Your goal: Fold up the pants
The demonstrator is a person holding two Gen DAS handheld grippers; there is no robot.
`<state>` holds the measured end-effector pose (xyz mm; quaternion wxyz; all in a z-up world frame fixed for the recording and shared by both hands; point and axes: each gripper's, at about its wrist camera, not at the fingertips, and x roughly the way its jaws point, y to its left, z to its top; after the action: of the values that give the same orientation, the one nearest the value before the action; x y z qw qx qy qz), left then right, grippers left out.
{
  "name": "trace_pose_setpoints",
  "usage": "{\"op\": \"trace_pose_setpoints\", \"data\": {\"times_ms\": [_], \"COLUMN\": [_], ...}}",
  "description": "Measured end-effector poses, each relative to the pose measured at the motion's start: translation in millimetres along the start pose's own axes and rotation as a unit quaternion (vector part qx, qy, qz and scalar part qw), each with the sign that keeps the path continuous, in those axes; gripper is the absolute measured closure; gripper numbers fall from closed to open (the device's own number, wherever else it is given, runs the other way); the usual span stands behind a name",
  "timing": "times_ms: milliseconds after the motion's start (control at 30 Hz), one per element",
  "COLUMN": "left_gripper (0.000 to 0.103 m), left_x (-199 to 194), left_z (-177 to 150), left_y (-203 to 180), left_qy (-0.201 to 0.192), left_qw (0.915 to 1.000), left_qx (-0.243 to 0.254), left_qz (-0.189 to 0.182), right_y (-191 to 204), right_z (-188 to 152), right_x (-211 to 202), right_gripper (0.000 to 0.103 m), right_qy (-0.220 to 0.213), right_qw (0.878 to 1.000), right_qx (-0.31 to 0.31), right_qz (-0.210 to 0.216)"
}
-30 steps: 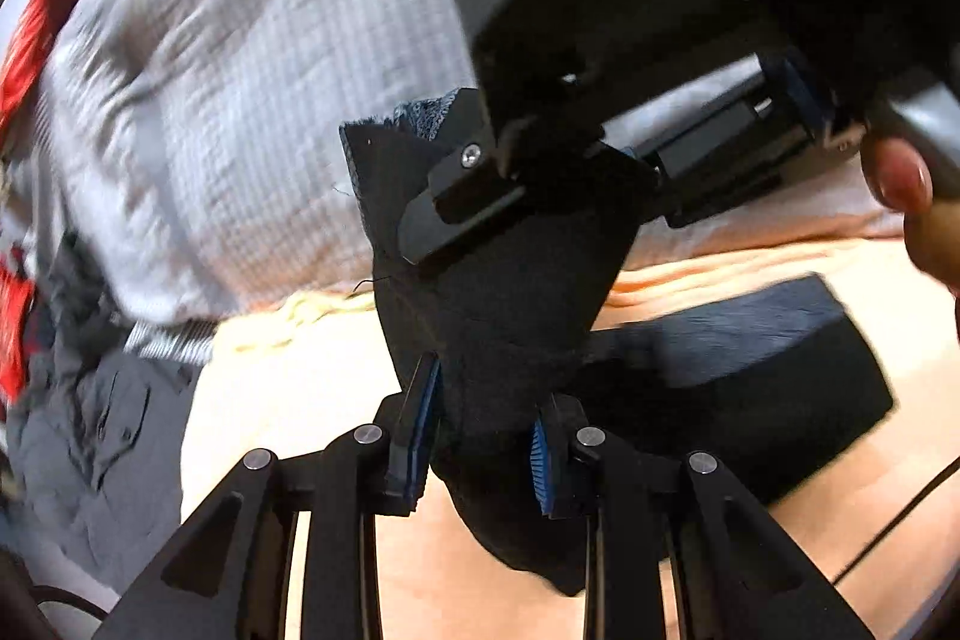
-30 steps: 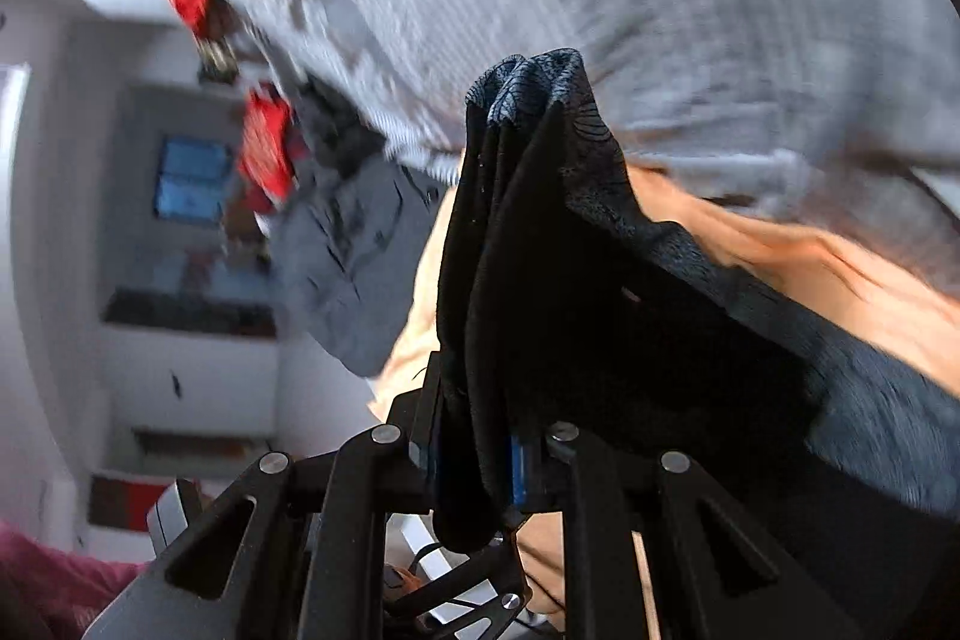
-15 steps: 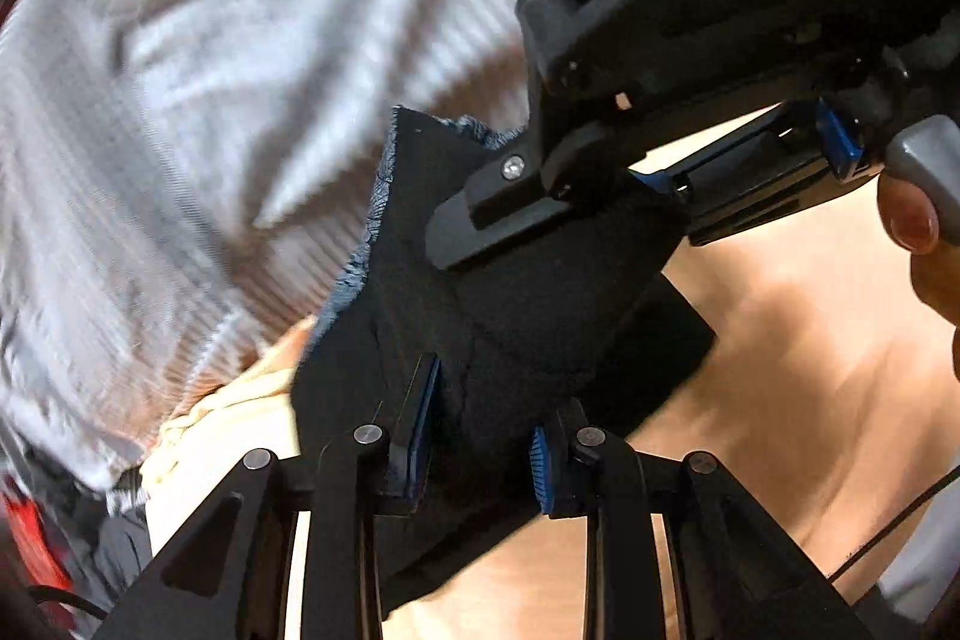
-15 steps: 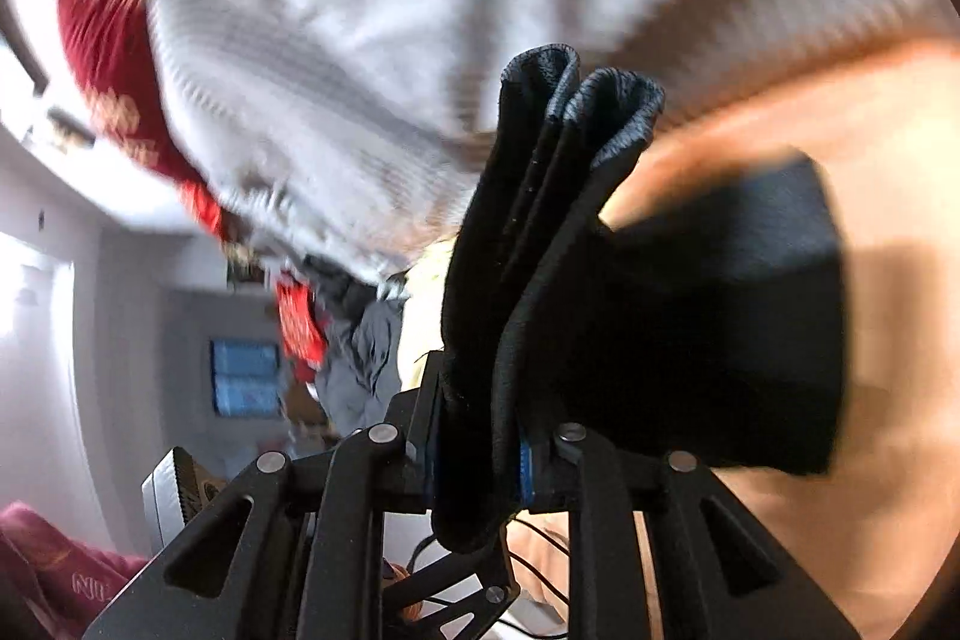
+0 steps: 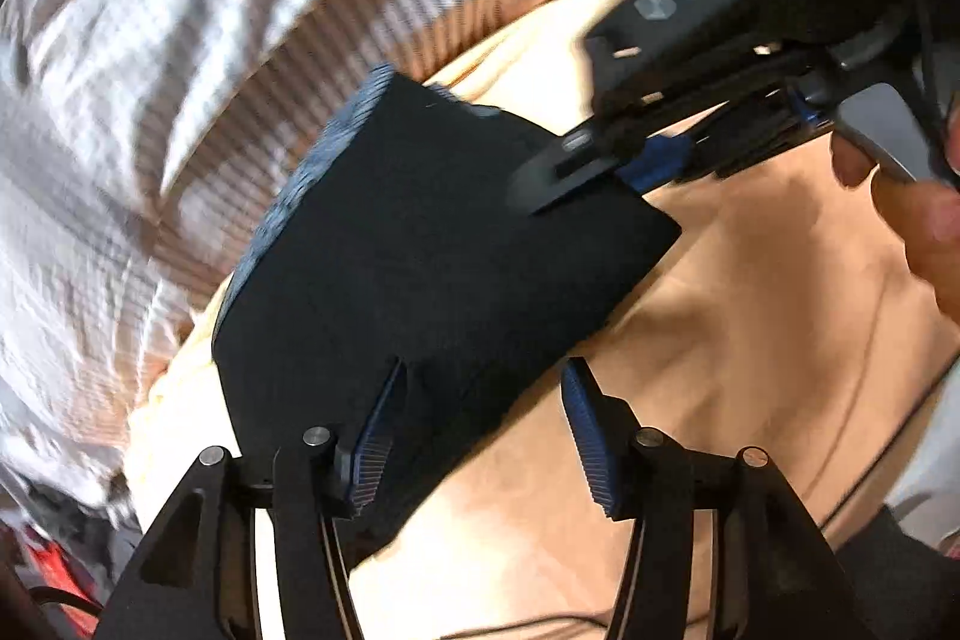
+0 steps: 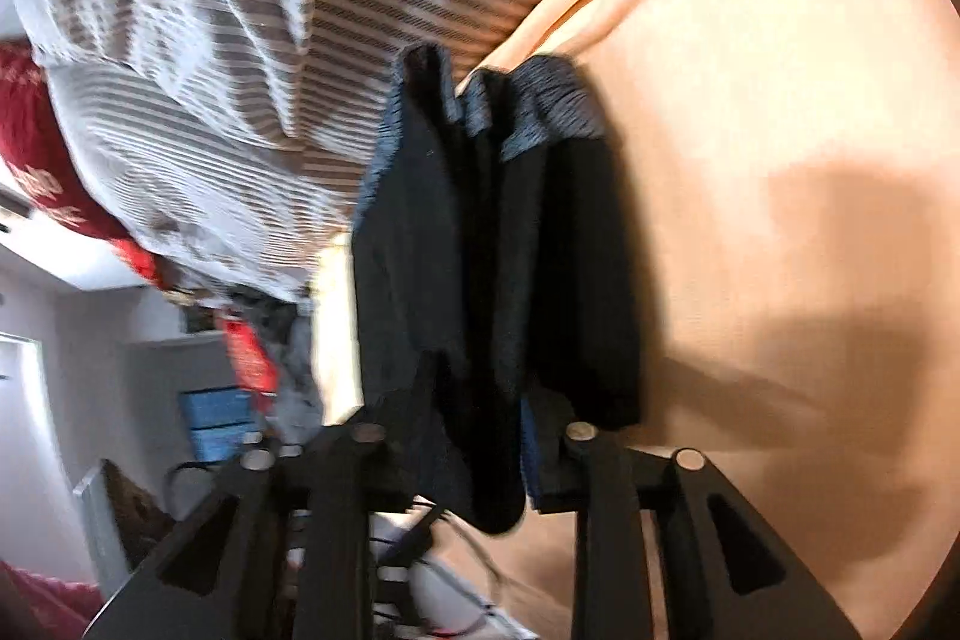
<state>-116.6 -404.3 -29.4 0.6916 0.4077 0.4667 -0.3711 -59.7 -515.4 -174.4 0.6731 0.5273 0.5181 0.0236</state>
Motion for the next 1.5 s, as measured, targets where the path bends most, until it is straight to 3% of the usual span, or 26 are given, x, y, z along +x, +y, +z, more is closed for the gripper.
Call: {"op": "trace_pose_setpoints", "data": {"times_ms": [67,133,233,333,400,533,600,633,667,833,933,1067,1300,1500], "left_gripper": [0.048,0.048,0.048,0.048,0.048,0.048,0.048,0.048,0.048,0.047,0.047,0.047,0.046,0.045], "left_x": [-6.7,-9.4,1.8,23.2,37.3,56.8,66.2,68.7,69.2,71.2,68.4,68.0,69.2,69.7], "left_z": [-5.9,-8.9,-14.6,-23.9,-32.2,-46.1,-54.4,-58.8,-61.6,-71.7,-72.6,-74.4,-73.0,-71.7], "left_y": [21.5,48.4,96.4,135.2,154.9,165.7,161.5,155.7,151.8,129.5,114.2,115.7,119.6,124.5], "left_qy": [0.003,0.008,0.023,0.037,0.048,0.061,0.067,0.068,0.066,0.057,0.050,0.050,0.048,0.050], "left_qw": [0.9985,0.9926,0.9726,0.9534,0.9425,0.9320,0.9303,0.9301,0.9304,0.9313,0.9393,0.9355,0.9368,0.9371], "left_qx": [-0.051,-0.117,-0.227,-0.297,-0.329,-0.354,-0.356,-0.355,-0.355,-0.350,-0.332,-0.340,-0.340,-0.338], "left_qz": [-0.019,-0.032,-0.043,-0.036,-0.034,-0.045,-0.057,-0.062,-0.065,-0.082,-0.070,-0.082,-0.069,-0.070], "right_y": [6.8,17.9,40.1,59.7,75.0,90.3,89.3,87.0,85.0,70.9,61.3,54.5,78.7,94.5], "right_z": [-0.2,3.1,17.8,34.8,47.5,68.8,71.8,70.6,68.5,48.9,41.4,31.1,-19.4,-47.5], "right_x": [-14.2,-26.0,-30.4,-16.3,-1.2,37.0,47.4,48.8,47.8,46.7,46.2,30.3,3.3,21.0], "right_gripper": [0.063,0.062,0.062,0.062,0.062,0.063,0.074,0.094,0.096,0.097,0.097,0.097,0.094,0.084], "right_qy": [-0.020,-0.041,-0.063,-0.063,-0.061,-0.045,-0.034,-0.033,-0.032,-0.015,-0.015,-0.023,-0.042,-0.023], "right_qw": [0.998,0.994,0.989,0.985,0.982,0.974,0.970,0.967,0.967,0.960,0.960,0.960,0.954,0.949], "right_qx": [-0.025,-0.051,-0.077,-0.101,-0.121,-0.151,-0.153,-0.153,-0.151,-0.156,-0.143,-0.117,-0.141,-0.177], "right_qz": [-0.060,-0.093,-0.107,-0.121,-0.133,-0.163,-0.186,-0.203,-0.203,-0.233,-0.242,-0.252,-0.260,-0.258]}}
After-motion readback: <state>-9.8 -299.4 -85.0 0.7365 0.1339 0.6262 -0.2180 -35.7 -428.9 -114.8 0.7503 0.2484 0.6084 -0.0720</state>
